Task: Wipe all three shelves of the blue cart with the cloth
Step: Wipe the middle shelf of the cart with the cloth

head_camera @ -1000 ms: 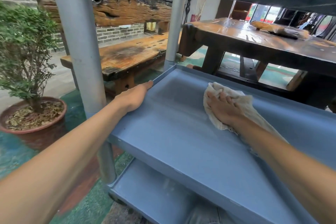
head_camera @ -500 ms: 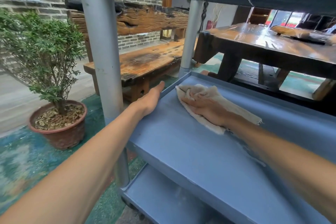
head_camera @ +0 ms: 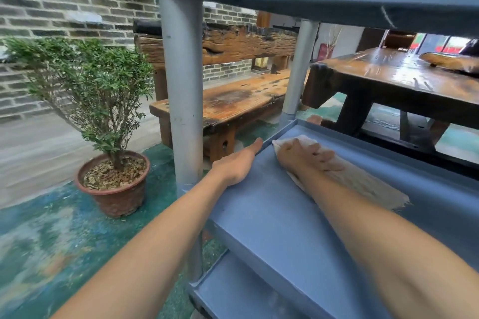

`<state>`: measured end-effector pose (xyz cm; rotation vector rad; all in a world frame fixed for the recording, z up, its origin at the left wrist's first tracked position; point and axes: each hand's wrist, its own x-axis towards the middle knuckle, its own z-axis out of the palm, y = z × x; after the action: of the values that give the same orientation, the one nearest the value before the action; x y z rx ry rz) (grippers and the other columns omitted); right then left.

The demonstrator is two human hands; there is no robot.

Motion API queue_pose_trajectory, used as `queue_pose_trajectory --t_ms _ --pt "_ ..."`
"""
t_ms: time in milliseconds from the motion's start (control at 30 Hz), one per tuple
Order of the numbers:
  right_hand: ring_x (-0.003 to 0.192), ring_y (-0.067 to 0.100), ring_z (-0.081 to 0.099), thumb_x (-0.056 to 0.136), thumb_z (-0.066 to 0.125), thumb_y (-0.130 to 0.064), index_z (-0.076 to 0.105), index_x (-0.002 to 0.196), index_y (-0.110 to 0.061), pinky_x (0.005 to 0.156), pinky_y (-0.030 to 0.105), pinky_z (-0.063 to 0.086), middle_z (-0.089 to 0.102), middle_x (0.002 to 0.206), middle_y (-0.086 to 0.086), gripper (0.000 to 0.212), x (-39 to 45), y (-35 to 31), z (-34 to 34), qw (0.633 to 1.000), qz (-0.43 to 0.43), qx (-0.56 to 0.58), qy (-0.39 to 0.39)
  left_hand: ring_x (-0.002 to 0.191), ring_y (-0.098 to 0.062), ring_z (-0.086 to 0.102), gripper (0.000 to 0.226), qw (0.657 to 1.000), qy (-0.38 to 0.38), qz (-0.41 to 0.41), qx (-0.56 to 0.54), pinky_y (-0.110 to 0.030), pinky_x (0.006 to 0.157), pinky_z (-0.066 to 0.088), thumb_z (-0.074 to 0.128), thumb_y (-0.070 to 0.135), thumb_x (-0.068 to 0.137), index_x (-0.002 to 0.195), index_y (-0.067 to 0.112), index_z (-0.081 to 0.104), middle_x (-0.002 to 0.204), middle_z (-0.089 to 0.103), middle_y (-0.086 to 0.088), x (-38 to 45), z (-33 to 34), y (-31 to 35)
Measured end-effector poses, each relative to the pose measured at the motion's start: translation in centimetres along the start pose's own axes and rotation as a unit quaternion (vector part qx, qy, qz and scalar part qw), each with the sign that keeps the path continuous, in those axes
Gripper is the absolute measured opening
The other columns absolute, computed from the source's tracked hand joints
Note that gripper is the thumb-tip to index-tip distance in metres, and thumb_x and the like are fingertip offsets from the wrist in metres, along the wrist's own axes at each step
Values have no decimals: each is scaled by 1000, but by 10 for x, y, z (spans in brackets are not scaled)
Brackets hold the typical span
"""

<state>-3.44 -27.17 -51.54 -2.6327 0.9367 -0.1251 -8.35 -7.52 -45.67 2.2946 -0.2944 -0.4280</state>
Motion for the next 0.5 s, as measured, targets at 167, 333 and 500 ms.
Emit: queue_pose_trajectory --t_ms 167,333,500 --pt "154 42 4 85 15 -72 21 159 -32 109 75 -11 13 169 7 84 -24 -16 -9 999 4 -38 -33 152 -29 21 71 1000 -7 15 8 -40 117 17 5 72 96 157 39 20 166 19 -4 11 4 -7" --pt "147 46 24 82 11 -78 36 128 -49 103 82 5 32 152 -5 59 -40 -5 -2 980 -196 -29 -34 149 -27 28 113 994 -30 -11 -108 -43 122 18 14 104 60 154 42 31 165 24 0 30 4 -20" --pt "157 40 -2 96 9 -73 11 151 -61 111 81 1 -6 171 -15 56 -69 8 -5 948 -289 -85 -99 153 -18 14 84 977 -56 37 -202 -36 122 8 12 72 97 159 17 17 166 17 2 24 4 -10"
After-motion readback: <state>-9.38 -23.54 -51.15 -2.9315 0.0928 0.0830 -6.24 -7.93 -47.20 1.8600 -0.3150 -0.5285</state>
